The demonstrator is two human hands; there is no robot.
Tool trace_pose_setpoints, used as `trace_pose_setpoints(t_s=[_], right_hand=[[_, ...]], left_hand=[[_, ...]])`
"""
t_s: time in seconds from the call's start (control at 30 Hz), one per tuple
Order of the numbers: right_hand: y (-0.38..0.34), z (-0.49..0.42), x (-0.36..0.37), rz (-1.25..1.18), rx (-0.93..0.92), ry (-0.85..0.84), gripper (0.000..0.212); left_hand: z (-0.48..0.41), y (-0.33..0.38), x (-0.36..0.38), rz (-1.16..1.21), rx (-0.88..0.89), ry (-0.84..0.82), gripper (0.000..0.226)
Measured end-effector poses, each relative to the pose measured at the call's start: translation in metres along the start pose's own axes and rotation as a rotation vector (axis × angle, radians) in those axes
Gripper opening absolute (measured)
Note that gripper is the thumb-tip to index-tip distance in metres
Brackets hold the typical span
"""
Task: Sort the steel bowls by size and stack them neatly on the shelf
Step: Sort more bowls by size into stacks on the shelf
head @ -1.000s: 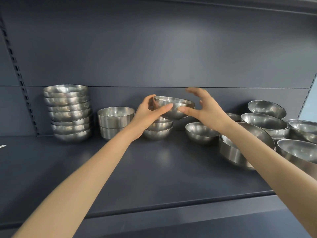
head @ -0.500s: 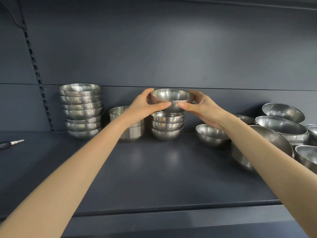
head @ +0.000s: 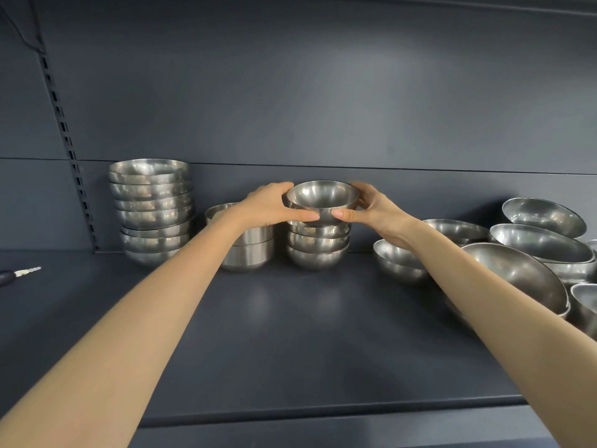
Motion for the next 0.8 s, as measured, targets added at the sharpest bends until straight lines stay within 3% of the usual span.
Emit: trace_pose_setpoints(t_s=[0.17, 0.27, 0.47, 0.6, 0.8], right_hand=[[0.008, -0.004, 0.004, -0.011, 0.029, -0.012, 0.1], [0.014, -0.006, 0.007, -0.033, 0.047, -0.024, 0.112], [0.018, -0.009, 0.012, 0.003, 0.057, -0.045, 0.104], [0.022, -0.01, 0.016, 0.034, 0.062, -0.039, 0.11], [0.031, -0.009, 0.02, 0.01, 0.075, -0.04, 0.094]], left_hand=[[-0.005, -0.003, 0.002, -0.077, 0.006, -0.041, 0.075], [-0.007, -0.005, 0.001, -0.143, 0.015, -0.017, 0.064], [-0.005, -0.011, 0.002, -0.234, -0.001, -0.01, 0.046], [-0.005, -0.014, 0.006, -0.292, -0.022, -0.001, 0.062], [-0.002, -0.007, 0.012, -0.298, -0.012, -0.009, 0.091]])
Point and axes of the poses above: each hand's wrist, its own z-axis away from the middle knuckle, its own x-axis out of the palm, y = z × x, the point moved 7 cm from there along -z, towards the middle knuckle, and after that the axes turned 15 degrees about z, right-handed, at the moved point
